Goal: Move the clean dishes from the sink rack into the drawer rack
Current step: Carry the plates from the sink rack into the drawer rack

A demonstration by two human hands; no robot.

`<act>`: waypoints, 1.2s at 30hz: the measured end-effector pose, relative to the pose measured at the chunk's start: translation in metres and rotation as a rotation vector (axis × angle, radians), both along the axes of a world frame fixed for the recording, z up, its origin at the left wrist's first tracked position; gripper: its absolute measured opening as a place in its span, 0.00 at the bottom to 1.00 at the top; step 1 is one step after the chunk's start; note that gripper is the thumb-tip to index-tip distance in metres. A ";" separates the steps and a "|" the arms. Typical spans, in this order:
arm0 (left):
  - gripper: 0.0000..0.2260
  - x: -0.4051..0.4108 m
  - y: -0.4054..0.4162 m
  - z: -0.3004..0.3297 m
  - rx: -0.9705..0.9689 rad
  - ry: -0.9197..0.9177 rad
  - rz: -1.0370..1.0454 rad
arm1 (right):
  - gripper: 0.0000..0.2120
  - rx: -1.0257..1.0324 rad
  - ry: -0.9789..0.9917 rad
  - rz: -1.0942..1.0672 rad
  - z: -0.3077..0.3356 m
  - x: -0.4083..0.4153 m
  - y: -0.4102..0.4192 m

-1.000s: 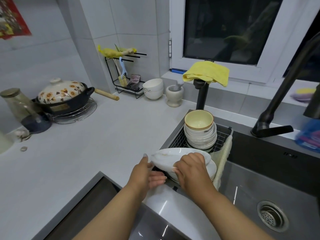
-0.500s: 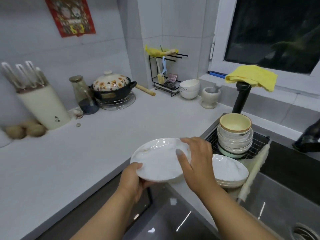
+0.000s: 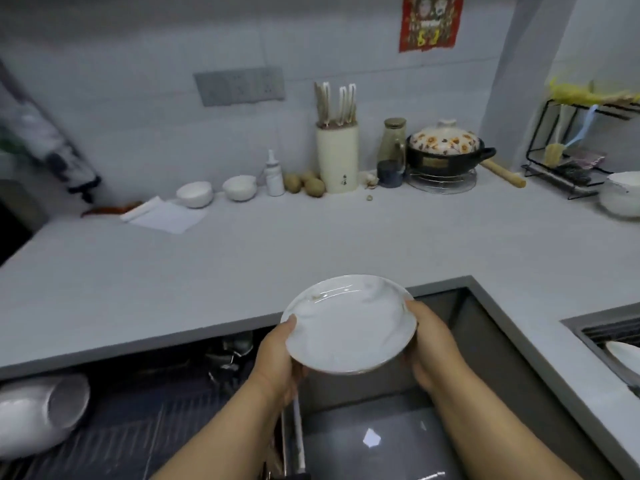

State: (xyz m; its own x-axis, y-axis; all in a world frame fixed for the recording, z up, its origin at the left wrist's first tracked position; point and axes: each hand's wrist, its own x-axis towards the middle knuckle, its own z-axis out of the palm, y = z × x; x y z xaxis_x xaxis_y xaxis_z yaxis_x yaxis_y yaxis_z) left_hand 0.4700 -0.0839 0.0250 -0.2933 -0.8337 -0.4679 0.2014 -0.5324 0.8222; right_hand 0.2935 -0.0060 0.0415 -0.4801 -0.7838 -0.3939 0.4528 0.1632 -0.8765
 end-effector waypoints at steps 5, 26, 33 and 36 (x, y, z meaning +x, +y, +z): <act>0.13 0.120 -0.002 -0.011 0.008 -0.162 0.108 | 0.11 0.028 -0.034 0.162 -0.012 0.105 -0.031; 0.24 0.429 0.007 -0.085 -0.138 -1.024 0.390 | 0.10 0.290 -0.047 0.543 -0.092 0.392 -0.140; 0.28 0.480 -0.035 -0.115 -0.142 -1.329 0.216 | 0.11 0.359 0.041 0.650 -0.138 0.449 -0.211; 0.28 0.497 -0.053 -0.129 -0.127 -1.442 0.081 | 0.13 0.393 0.033 0.686 -0.160 0.474 -0.243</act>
State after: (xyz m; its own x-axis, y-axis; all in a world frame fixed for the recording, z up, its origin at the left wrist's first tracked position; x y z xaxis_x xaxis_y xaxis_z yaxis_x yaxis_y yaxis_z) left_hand 0.9666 -0.1372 -0.1045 0.4089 -0.8825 -0.2325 -0.8008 -0.4692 0.3723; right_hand 0.7675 -0.2494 -0.1187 0.0436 -0.7155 -0.6973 0.1134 0.6969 -0.7081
